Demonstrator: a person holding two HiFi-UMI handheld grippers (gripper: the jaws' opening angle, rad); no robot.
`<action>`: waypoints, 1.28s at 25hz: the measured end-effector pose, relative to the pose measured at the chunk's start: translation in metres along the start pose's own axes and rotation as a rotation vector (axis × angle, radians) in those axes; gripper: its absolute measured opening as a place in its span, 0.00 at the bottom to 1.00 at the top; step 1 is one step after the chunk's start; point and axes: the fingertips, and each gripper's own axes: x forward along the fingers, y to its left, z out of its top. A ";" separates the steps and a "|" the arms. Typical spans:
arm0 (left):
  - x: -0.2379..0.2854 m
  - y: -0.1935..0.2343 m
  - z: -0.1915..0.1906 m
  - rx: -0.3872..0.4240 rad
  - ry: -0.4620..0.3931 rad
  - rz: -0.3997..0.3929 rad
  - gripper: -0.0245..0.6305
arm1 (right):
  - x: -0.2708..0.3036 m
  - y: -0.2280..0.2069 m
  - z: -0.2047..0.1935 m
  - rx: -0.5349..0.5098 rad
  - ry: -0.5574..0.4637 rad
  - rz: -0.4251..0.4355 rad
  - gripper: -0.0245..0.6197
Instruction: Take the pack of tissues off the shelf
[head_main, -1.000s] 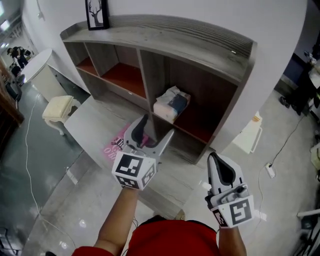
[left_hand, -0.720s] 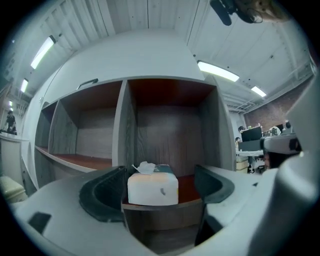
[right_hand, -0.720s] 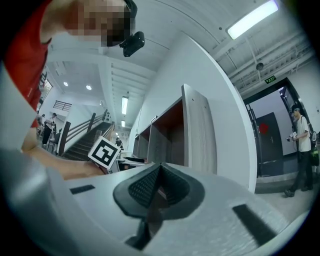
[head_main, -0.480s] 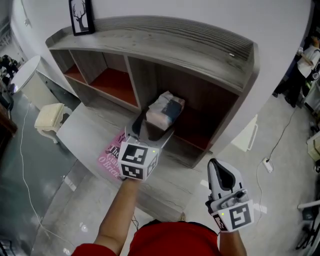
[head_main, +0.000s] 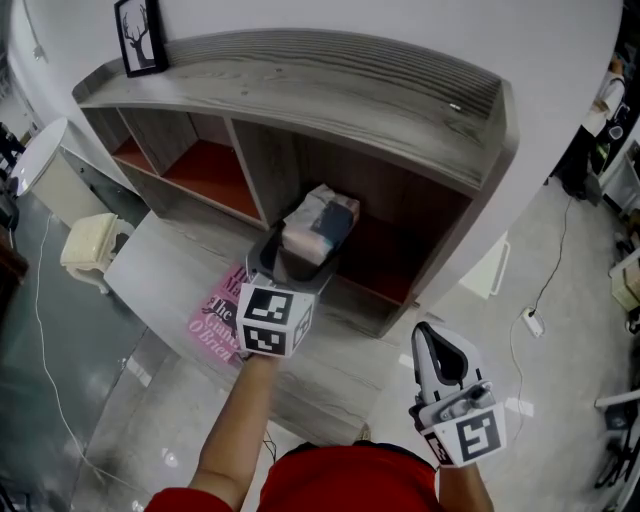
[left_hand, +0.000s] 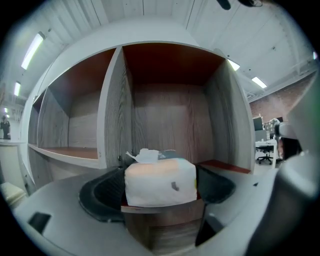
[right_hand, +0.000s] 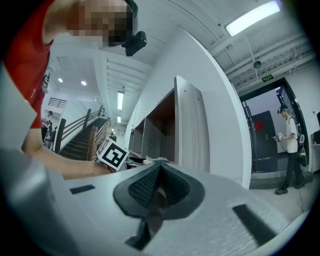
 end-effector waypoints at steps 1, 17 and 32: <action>0.000 0.001 0.000 -0.003 -0.004 0.006 0.67 | 0.000 0.000 -0.001 0.001 0.003 -0.001 0.05; -0.040 -0.003 0.040 -0.030 -0.168 0.032 0.59 | -0.003 0.005 0.007 0.008 -0.021 0.016 0.05; -0.171 -0.032 0.064 -0.043 -0.242 0.116 0.59 | -0.005 0.046 0.022 0.049 -0.080 0.172 0.05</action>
